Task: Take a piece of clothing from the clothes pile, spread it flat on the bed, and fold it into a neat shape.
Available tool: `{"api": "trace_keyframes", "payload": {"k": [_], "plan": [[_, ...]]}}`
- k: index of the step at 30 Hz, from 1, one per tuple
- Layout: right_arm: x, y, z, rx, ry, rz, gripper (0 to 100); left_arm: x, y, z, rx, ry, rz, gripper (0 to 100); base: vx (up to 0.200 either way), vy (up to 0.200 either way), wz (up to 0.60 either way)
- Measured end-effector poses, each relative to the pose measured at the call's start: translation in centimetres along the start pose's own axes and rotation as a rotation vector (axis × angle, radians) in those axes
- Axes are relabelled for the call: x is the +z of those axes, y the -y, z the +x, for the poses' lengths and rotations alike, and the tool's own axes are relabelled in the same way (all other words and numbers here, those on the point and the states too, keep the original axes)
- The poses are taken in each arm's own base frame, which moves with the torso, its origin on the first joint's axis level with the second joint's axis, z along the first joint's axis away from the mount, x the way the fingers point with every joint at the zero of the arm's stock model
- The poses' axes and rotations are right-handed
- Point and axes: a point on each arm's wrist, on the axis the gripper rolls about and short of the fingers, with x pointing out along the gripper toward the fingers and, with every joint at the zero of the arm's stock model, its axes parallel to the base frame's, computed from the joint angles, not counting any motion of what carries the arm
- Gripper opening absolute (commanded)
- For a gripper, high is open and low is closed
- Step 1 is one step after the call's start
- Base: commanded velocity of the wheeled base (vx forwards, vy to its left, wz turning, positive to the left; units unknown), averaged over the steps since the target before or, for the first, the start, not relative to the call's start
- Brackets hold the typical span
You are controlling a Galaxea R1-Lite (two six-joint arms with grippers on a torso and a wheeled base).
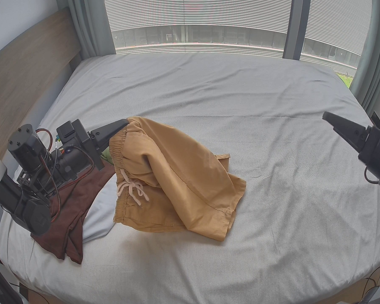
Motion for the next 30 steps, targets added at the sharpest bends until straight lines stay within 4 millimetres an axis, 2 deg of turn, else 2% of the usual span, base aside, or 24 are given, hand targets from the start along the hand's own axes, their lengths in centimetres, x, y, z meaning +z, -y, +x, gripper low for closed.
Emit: {"api": "trace_keyframes", "payload": {"k": [12,18,30], "plan": [[-3.8,2.8,4.7,-0.013,-0.068,0.037,100,-0.1,-1.3,-0.2,0.037,-0.006,0.055,0,0.000,0.000,0.00],[-6.7,3.6,6.8,0.003,-0.171,0.113,100,-0.2,-2.1,-0.2,0.057,-0.006,0.063,0,0.000,0.000,0.00],[-10.5,5.0,9.5,-0.002,-0.250,0.147,100,-0.3,-2.4,-0.2,0.063,-0.014,0.058,0,0.000,0.000,0.00]]}}
